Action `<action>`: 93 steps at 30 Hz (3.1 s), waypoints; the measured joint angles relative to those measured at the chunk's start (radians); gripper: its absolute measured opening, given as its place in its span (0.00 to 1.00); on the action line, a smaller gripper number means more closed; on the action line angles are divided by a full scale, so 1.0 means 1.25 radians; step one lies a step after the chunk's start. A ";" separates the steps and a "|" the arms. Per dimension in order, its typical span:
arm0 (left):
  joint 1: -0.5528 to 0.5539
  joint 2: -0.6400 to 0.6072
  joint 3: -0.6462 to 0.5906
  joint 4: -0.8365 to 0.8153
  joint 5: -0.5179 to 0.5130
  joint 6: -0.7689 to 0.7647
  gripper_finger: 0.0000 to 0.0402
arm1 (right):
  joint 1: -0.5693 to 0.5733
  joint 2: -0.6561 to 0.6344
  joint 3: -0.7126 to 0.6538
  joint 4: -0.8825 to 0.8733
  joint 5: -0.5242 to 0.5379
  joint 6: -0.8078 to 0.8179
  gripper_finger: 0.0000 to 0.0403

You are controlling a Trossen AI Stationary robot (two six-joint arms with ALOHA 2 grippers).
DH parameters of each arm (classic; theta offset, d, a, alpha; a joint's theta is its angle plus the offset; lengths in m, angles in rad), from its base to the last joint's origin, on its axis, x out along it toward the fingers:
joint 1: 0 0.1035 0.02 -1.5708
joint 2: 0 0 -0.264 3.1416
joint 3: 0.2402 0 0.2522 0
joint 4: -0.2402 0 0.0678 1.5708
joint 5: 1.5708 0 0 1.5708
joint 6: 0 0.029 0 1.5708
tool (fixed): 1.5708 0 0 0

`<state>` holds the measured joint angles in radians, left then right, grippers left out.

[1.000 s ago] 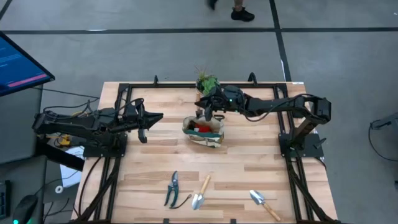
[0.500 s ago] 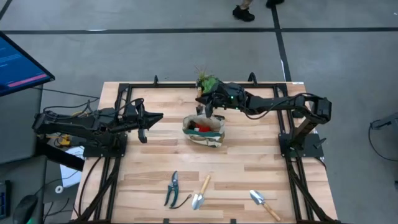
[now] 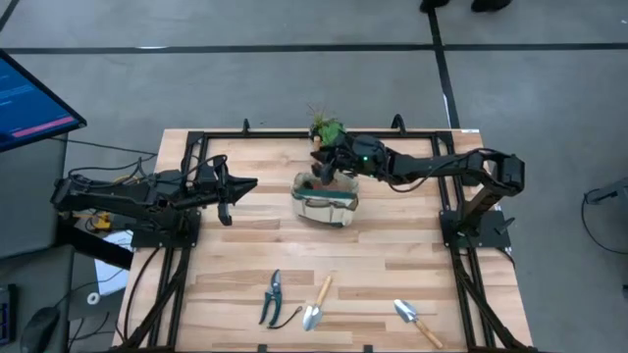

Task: Pick & Place Garden tools in Gardening bag
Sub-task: Put the trowel into the gardening bag

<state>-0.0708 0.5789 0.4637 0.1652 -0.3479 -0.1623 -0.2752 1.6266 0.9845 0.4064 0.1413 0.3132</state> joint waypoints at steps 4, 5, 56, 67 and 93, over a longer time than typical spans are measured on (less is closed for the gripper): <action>0.000 0.000 0.000 0.000 0.000 -0.001 0.00 | 0.005 0.000 0.016 0.000 -0.003 0.000 0.15; 0.000 0.000 0.000 0.000 0.000 -0.002 0.00 | 0.010 0.001 0.021 0.001 -0.003 -0.002 0.15; 0.000 0.000 0.000 -0.006 0.000 0.000 0.00 | 0.059 0.049 0.073 -0.081 -0.054 -0.019 0.15; 0.000 0.000 0.000 -0.006 0.000 0.005 0.00 | 0.037 0.048 0.073 -0.066 -0.050 -0.010 0.15; 0.000 0.000 0.000 -0.006 0.000 0.006 0.00 | 0.053 0.103 0.073 -0.052 -0.072 0.002 0.15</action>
<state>-0.0708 0.5789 0.4637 0.1574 -0.3477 -0.1543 -0.2086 1.7550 1.0760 0.3412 0.0509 0.3157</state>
